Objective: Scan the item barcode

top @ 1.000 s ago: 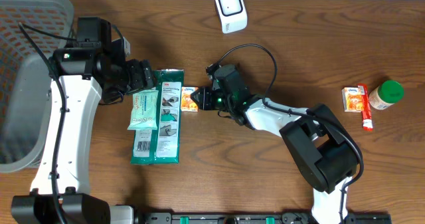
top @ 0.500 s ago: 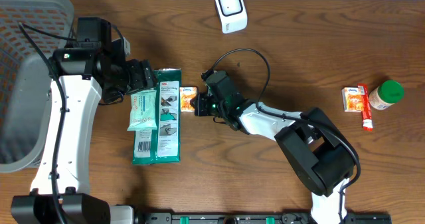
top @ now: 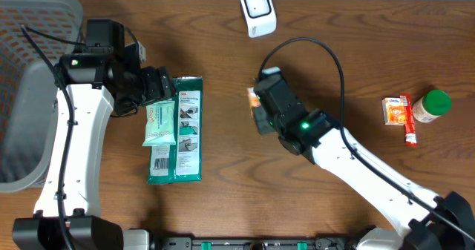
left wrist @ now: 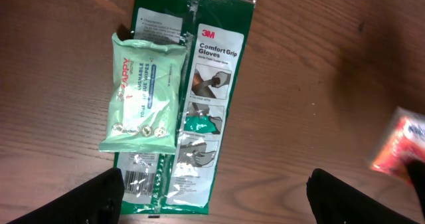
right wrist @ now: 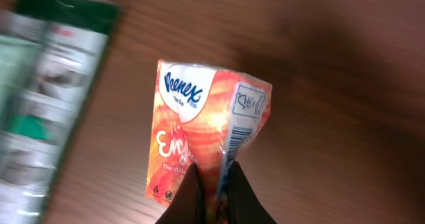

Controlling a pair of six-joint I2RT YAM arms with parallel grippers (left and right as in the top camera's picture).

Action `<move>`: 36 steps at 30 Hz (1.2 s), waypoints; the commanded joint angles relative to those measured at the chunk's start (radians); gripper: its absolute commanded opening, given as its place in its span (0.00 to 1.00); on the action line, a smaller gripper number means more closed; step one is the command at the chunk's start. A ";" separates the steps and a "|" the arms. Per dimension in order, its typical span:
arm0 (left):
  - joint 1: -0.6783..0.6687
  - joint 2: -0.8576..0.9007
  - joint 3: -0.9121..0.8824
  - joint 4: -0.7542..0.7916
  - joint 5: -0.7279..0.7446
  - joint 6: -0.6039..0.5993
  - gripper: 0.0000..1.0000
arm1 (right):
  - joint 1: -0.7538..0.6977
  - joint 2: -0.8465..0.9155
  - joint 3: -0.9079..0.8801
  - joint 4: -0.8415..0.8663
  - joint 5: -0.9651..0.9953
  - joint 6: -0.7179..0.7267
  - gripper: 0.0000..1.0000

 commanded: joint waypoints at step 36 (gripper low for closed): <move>-0.002 0.003 -0.002 0.000 -0.014 0.013 0.89 | 0.082 0.312 0.048 0.008 0.349 -0.080 0.41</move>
